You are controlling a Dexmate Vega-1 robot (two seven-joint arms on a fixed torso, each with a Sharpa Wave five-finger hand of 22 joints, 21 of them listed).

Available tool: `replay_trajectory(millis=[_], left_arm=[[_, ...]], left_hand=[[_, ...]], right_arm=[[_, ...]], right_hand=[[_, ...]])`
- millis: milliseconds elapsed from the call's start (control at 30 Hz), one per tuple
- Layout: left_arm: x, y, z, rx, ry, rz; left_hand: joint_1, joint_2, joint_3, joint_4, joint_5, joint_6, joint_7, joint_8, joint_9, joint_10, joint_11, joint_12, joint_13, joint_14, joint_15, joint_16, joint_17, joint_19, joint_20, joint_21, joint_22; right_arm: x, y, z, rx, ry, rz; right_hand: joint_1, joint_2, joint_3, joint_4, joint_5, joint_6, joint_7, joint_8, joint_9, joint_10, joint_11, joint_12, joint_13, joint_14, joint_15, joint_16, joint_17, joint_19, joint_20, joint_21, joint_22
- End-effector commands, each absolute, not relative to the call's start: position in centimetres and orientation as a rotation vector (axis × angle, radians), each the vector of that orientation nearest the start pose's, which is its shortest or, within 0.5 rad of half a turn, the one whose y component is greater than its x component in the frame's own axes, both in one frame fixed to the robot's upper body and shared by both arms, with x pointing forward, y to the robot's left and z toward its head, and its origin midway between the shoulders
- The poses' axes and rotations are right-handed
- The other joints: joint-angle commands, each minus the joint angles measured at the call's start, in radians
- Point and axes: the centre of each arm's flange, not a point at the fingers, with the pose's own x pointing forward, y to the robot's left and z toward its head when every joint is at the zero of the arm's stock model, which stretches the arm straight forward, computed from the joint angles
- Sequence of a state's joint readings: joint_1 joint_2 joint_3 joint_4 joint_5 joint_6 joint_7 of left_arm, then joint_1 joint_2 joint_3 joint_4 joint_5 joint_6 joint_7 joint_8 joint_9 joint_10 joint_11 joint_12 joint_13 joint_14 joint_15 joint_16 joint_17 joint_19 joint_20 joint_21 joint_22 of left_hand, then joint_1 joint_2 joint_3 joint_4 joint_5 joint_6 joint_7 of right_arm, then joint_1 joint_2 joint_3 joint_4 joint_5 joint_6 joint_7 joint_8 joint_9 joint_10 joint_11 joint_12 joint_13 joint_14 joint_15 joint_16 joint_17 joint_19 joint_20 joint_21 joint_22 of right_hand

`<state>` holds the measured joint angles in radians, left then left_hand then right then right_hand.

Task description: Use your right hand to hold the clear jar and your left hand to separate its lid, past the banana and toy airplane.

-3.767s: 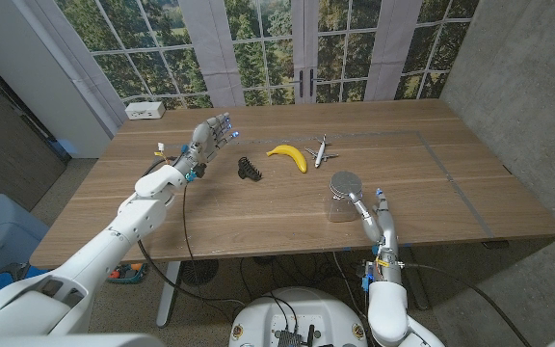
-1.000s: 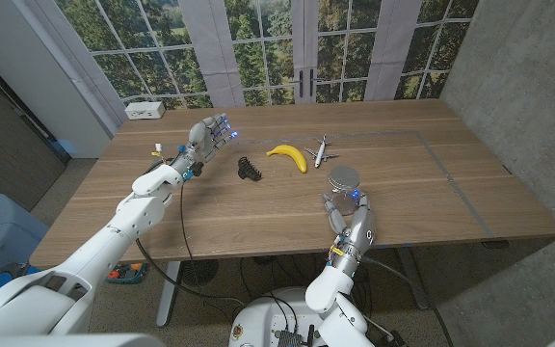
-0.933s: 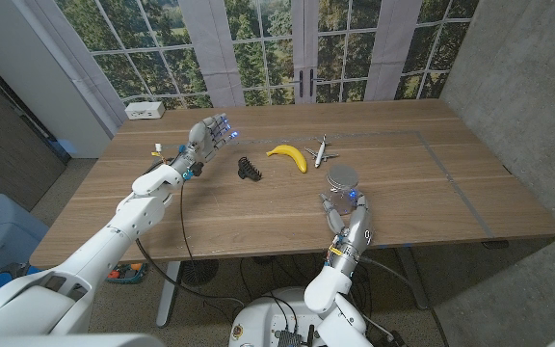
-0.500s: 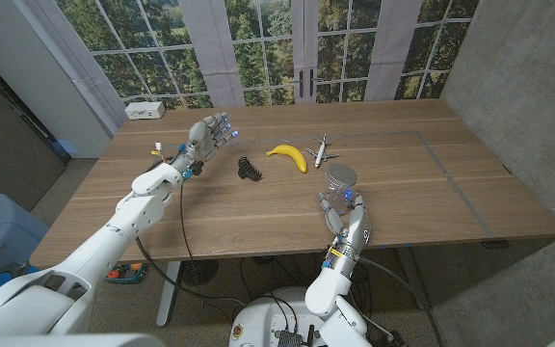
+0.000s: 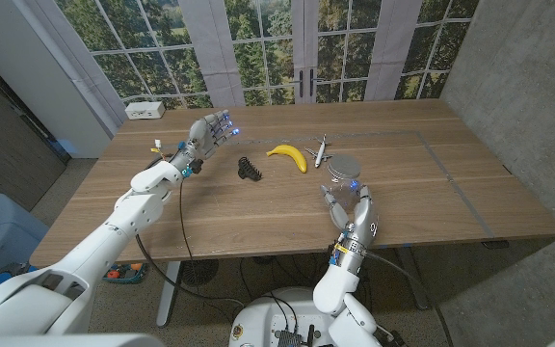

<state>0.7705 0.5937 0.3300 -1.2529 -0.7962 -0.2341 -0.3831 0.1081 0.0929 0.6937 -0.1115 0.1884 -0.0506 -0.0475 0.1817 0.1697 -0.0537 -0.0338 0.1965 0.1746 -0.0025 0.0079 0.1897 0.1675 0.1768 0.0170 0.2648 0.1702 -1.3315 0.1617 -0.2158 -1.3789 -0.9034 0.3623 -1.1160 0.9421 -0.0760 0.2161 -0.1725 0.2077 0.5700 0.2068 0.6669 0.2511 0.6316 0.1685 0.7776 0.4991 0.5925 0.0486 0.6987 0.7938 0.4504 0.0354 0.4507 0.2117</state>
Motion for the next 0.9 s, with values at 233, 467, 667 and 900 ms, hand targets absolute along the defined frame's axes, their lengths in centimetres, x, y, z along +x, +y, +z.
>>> replay_trajectory(millis=[233,467,667,900], left_arm=[[63.6,31.6,1.6,0.058,-0.617,-0.468],[63.0,31.5,2.0,0.089,-0.631,-0.466],[62.4,31.2,2.3,0.128,-0.637,-0.469],[61.5,30.9,3.1,0.200,-0.662,-0.448]], left_hand=[[0.039,0.000,0.008,-0.048,-0.012,0.021,0.002,0.010,0.004,0.030,0.003,0.012,0.004,0.057,-0.005,0.009,0.004,0.048,0.019,-0.004,0.005],[0.064,-0.006,0.014,-0.069,-0.013,0.042,0.007,0.015,0.005,0.051,0.000,0.014,0.004,0.093,-0.006,0.012,0.005,0.081,0.016,-0.002,0.006],[0.092,-0.016,0.016,-0.075,-0.013,0.078,0.006,0.022,0.006,0.086,-0.002,0.019,0.005,0.154,-0.015,0.019,0.006,0.124,0.029,0.001,0.006],[0.122,-0.028,0.019,-0.081,-0.011,0.126,0.002,0.035,0.007,0.103,-0.003,0.019,0.006,0.184,-0.023,0.018,0.007,0.145,0.040,-0.002,0.008]], right_arm=[[49.2,-14.2,-16.0,-0.602,-0.961,-0.684],[48.7,-14.5,-14.8,-0.667,-0.985,-0.670],[48.6,-14.6,-14.1,-0.704,-0.990,-0.659],[49.1,-14.6,-13.8,-0.766,-0.949,-0.639]], right_hand=[[0.133,0.161,0.151,0.001,0.027,0.427,-0.216,0.088,-0.024,0.353,-0.313,0.122,0.143,0.160,-0.259,-0.005,0.011,0.048,-0.004,0.035,0.005],[0.131,0.146,0.169,0.001,0.043,0.440,-0.215,0.086,-0.036,0.371,-0.322,0.129,0.155,0.193,-0.261,-0.013,0.019,0.080,-0.027,0.059,0.006],[0.127,0.137,0.177,0.003,0.049,0.444,-0.215,0.088,-0.034,0.375,-0.323,0.130,0.160,0.201,-0.261,-0.021,0.022,0.083,-0.030,0.066,0.006],[0.119,0.128,0.183,0.005,0.055,0.444,-0.216,0.091,-0.029,0.373,-0.324,0.127,0.165,0.203,-0.260,-0.031,0.027,0.077,-0.030,0.071,0.006]])
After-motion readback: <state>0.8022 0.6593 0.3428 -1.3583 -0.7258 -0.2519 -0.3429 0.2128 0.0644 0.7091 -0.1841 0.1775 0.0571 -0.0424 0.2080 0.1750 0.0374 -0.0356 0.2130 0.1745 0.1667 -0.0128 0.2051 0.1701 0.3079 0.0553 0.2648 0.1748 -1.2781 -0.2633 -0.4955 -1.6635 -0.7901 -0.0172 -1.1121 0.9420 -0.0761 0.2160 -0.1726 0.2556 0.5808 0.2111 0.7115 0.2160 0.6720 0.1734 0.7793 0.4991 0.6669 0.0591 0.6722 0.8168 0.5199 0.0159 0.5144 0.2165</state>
